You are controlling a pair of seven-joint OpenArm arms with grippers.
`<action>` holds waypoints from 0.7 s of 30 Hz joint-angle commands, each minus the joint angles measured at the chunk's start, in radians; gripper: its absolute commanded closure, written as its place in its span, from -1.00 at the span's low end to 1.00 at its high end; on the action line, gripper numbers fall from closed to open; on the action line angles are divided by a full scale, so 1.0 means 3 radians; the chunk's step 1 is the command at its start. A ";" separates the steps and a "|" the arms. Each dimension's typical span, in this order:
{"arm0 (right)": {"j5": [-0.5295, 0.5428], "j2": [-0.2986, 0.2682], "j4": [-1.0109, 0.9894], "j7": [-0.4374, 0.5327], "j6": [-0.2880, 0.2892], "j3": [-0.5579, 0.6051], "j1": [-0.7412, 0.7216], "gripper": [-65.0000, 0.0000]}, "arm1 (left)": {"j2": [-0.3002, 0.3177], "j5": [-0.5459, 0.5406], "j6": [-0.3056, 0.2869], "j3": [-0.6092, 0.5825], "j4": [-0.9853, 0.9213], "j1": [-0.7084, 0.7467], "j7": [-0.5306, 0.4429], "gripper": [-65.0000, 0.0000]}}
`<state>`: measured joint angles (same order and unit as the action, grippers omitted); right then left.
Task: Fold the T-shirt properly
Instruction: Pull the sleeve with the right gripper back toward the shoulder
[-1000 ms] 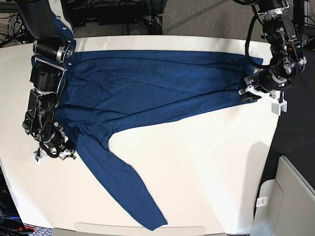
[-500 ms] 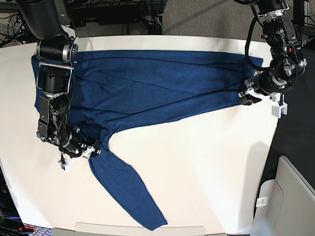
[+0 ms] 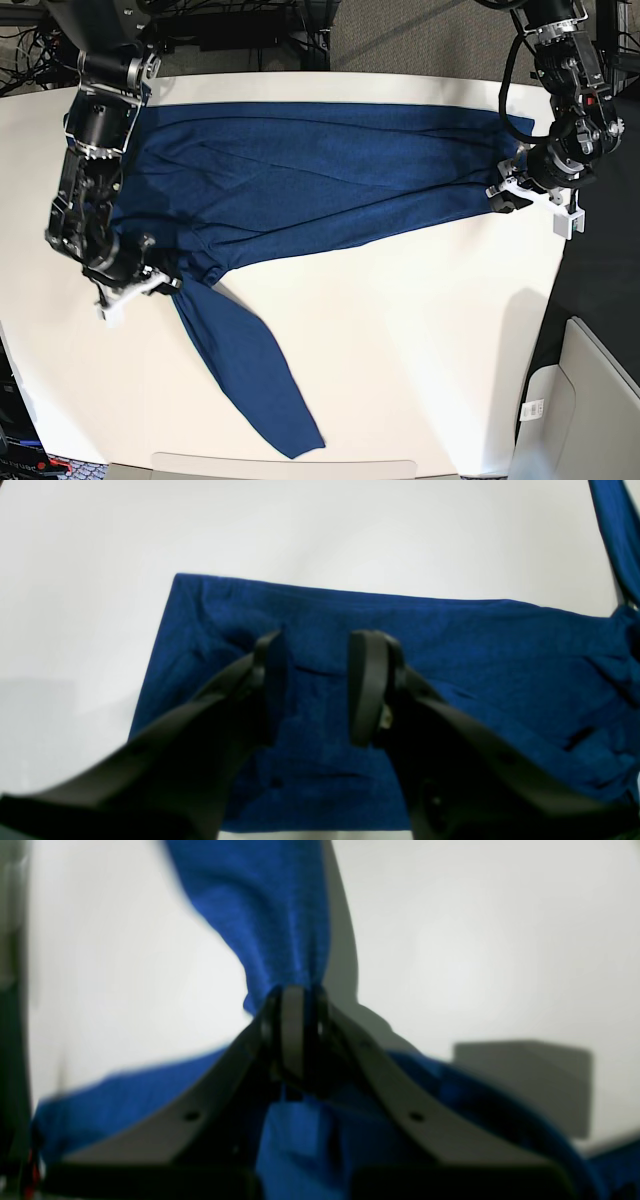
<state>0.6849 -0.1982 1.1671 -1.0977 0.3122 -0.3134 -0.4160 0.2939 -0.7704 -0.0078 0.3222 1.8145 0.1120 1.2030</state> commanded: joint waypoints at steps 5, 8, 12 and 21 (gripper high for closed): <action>0.0803 -0.0078 0.0459 -0.0246 0.0230 -0.0145 0.0392 0.99 | 0.0046 -0.0053 -0.0007 0.0023 0.0056 -0.0038 -0.0039 0.36; 0.1187 -0.0109 0.0690 -0.0256 0.0368 -0.0150 0.0745 0.99 | 0.0046 -0.0048 -0.0007 0.0023 0.0056 -0.0028 -0.0039 0.36; 0.1468 -0.0094 0.1094 -0.0328 0.0609 -0.0150 0.1159 0.99 | 0.0046 -0.0048 -0.0007 0.0023 0.0056 -0.0018 -0.0039 0.36; 0.1837 -0.0089 0.1968 -0.0389 0.1038 -0.0298 0.1957 0.99 | 0.0030 -0.0048 -0.0007 0.0023 0.0056 -0.0013 -0.0039 0.36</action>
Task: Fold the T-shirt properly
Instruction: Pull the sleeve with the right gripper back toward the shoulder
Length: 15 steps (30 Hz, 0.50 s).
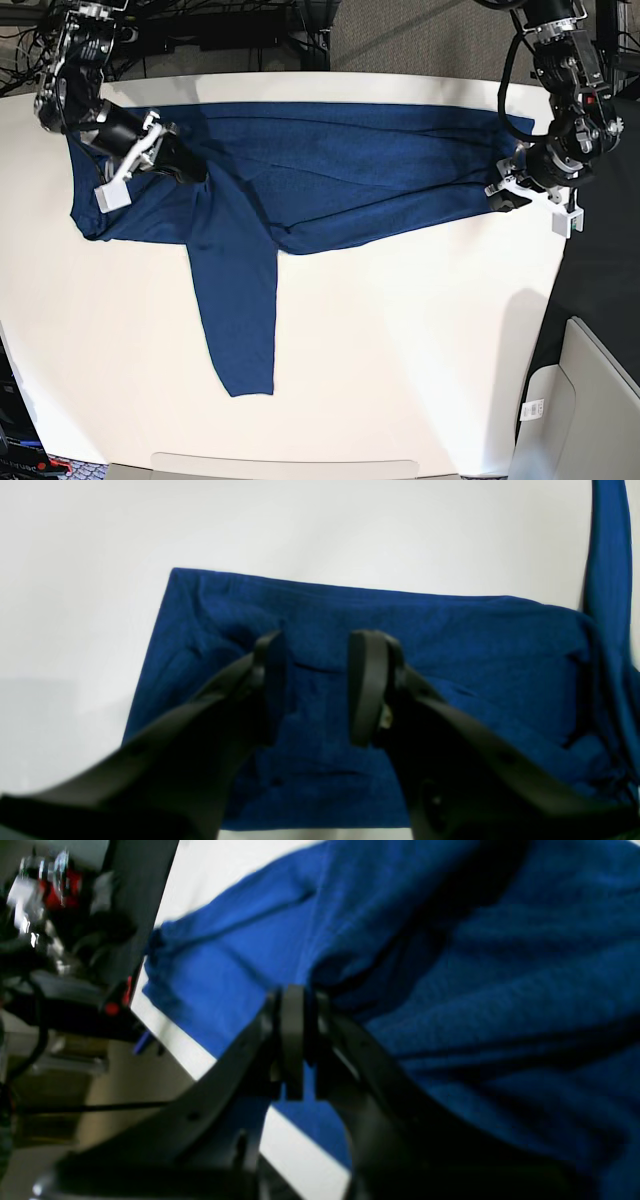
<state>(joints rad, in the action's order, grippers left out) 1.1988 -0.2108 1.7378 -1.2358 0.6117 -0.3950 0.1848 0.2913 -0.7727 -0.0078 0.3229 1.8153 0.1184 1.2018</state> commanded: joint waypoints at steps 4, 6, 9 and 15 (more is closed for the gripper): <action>0.0287 -0.0067 0.0276 0.0071 0.0147 -0.0189 0.0184 0.99 | 0.0034 -0.0040 -0.0007 0.0021 0.0048 -0.0029 -0.0035 0.36; 0.0466 -0.0072 0.0311 0.0071 0.0183 -0.0312 0.0302 0.99 | 0.0034 -0.0040 -0.0007 0.0021 0.0048 -0.0029 -0.0035 0.36; 0.0702 -0.0083 0.0363 0.0071 0.0224 -0.0512 0.0440 0.99 | 0.0029 -0.0040 -0.0007 0.0021 0.0048 -0.0029 -0.0035 0.36; 0.0789 -0.0190 0.0460 0.0071 0.0234 -0.0563 0.0553 0.99 | 0.0029 -0.0040 -0.0007 0.0016 0.0048 0.0032 -0.0040 0.36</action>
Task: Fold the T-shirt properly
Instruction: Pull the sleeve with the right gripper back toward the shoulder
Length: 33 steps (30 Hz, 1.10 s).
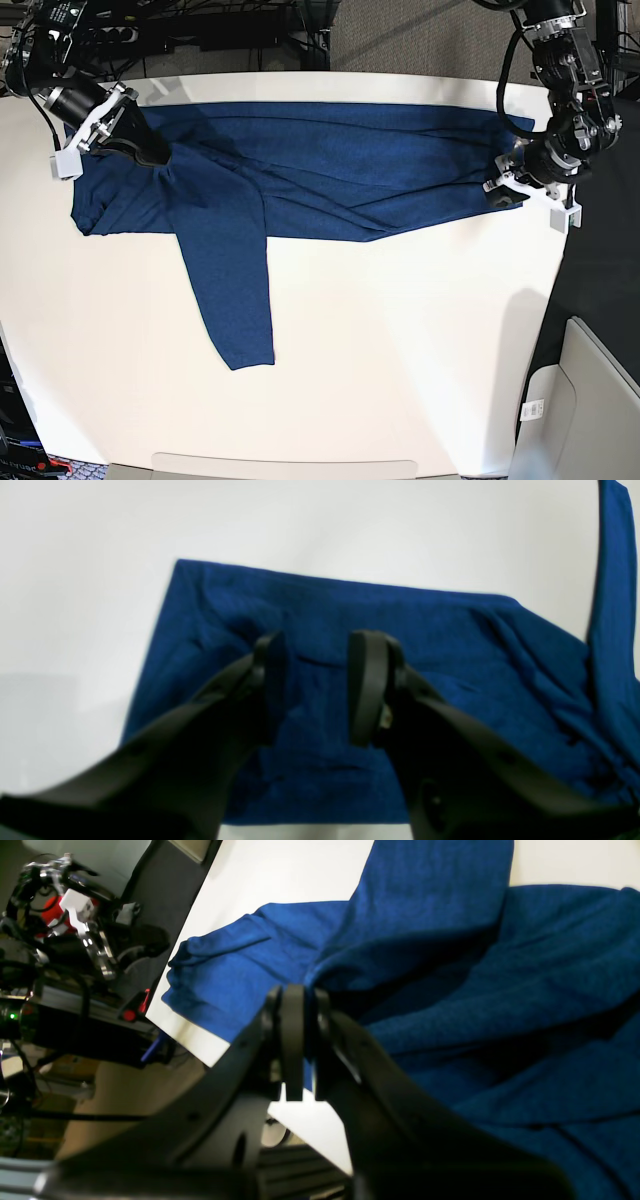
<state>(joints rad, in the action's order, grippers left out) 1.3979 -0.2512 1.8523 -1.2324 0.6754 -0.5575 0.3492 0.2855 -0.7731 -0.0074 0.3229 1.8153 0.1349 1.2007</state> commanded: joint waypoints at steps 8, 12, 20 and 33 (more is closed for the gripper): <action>0.0285 -0.0081 0.0186 0.0060 0.0022 -0.0389 0.0148 0.99 | 0.0048 -0.0034 -0.0008 0.0016 0.0043 -0.0012 -0.0036 0.36; 0.0285 -0.0214 0.0181 0.0060 0.0022 -0.0609 0.0240 0.99 | 0.0048 -0.0034 -0.0008 0.0016 0.0043 -0.0012 -0.0036 0.36; 0.0237 -0.0275 0.0089 0.0075 0.0012 -0.0579 0.0260 0.99 | 0.0048 -0.0034 -0.0008 0.0016 0.0043 -0.0012 -0.0036 0.36; -0.0525 -0.0132 -0.0050 0.0408 0.0007 -0.0338 -0.0246 -0.07 | 0.0048 -0.0039 -0.0008 0.0016 0.0043 -0.0012 -0.0036 0.36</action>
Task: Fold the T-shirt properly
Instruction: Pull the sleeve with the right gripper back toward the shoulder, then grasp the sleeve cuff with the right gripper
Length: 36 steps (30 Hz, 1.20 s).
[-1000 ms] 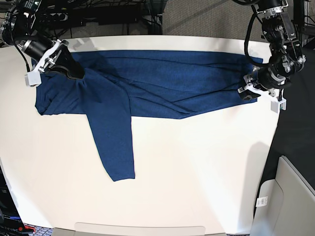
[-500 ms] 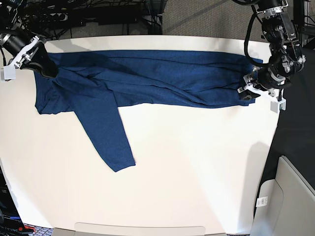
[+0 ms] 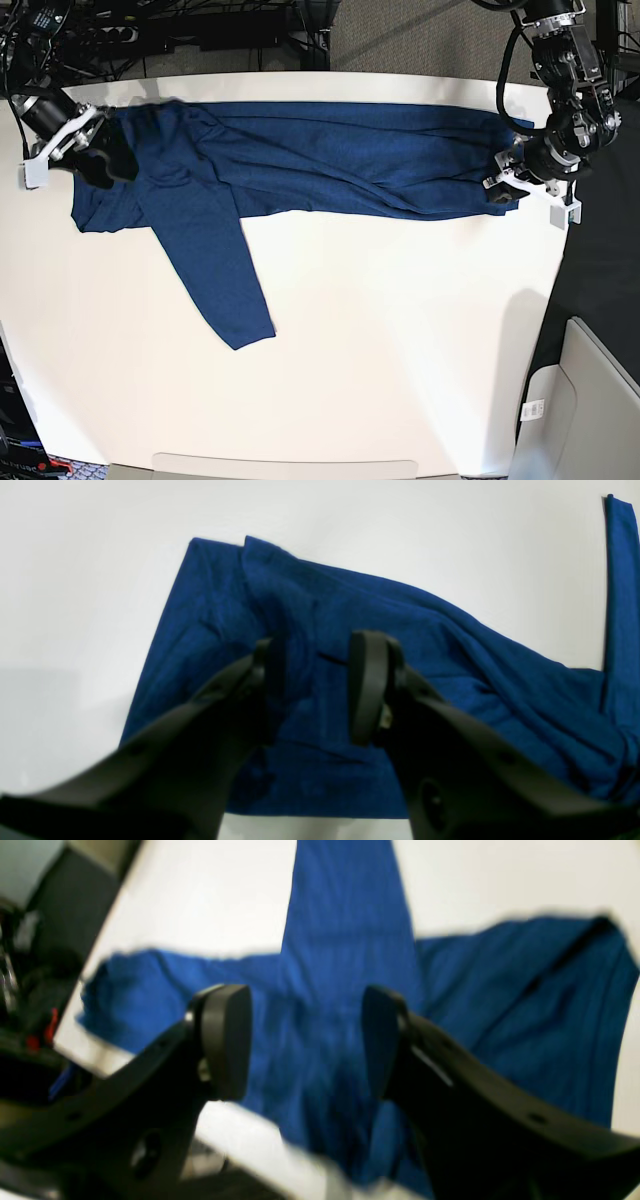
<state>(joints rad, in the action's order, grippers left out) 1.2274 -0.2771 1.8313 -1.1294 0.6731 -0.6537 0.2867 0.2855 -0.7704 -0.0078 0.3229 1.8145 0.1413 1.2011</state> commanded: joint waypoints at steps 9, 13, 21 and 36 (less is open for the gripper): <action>-0.1015 0.0190 -0.0921 0.0064 0.0014 0.0074 -0.1332 -0.07 | 0.0053 -0.0048 -0.0007 0.0016 0.0046 -0.0034 -0.0037 0.36; -0.1491 0.0302 -0.1483 0.0243 0.0014 0.0279 -0.1879 -0.07 | 0.0048 -0.0053 -0.0007 0.0016 0.0046 -0.0034 -0.0037 0.36; -0.2319 0.0573 -0.2123 0.0806 0.0009 0.0749 -0.2513 -0.07 | 0.0048 -0.0053 -0.0007 0.0016 0.0046 -0.0034 -0.0037 0.36; -0.3020 0.0671 -0.2373 0.1235 0.0004 0.0754 -0.2697 -0.07 | 0.0048 -0.0053 -0.0007 0.0016 0.0046 -0.0054 -0.0037 0.36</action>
<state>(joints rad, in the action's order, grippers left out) 0.2996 -0.0677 1.1027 -0.7849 0.6659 -0.4267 -0.4911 0.2855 -0.7727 -0.0078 0.3229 1.8141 0.1387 1.2011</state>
